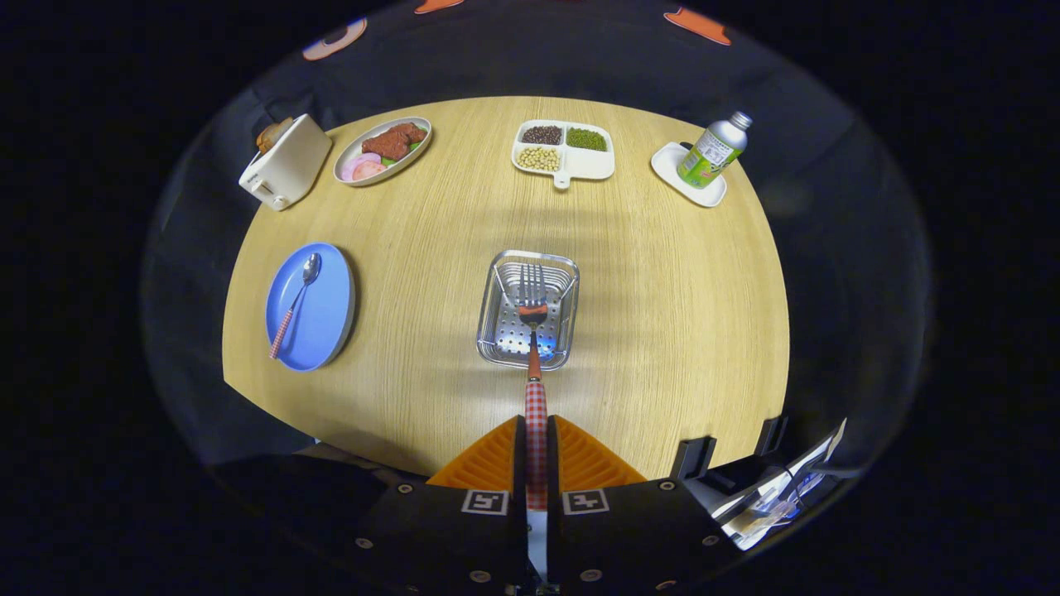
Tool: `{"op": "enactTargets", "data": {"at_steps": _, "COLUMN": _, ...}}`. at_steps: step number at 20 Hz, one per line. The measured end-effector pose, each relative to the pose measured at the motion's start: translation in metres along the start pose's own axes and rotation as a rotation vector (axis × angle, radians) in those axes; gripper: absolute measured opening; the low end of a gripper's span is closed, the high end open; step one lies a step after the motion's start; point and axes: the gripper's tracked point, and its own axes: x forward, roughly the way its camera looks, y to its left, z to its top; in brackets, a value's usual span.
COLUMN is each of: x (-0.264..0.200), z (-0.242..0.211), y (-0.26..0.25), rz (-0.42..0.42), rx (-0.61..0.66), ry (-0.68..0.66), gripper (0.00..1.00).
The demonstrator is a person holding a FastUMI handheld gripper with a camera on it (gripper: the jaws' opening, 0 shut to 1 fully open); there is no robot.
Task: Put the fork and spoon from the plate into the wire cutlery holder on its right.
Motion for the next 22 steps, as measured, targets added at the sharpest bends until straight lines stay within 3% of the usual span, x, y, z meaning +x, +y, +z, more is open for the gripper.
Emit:
{"op": "enactTargets", "data": {"at_steps": 12, "x": 0.031, "z": 0.016, "y": 0.0, "rz": 0.119, "rx": 0.066, "ry": 0.23, "gripper": 0.13}}
{"op": "enactTargets", "data": {"at_steps": 18, "x": 0.039, "z": 0.042, "y": -0.003, "rz": 0.086, "rx": 0.125, "ry": 0.152, "gripper": 0.14}}
{"op": "enactTargets", "data": {"at_steps": 22, "x": 0.034, "z": 0.065, "y": -0.009, "rz": 0.034, "rx": 0.2, "ry": 0.01, "gripper": 0.17}}
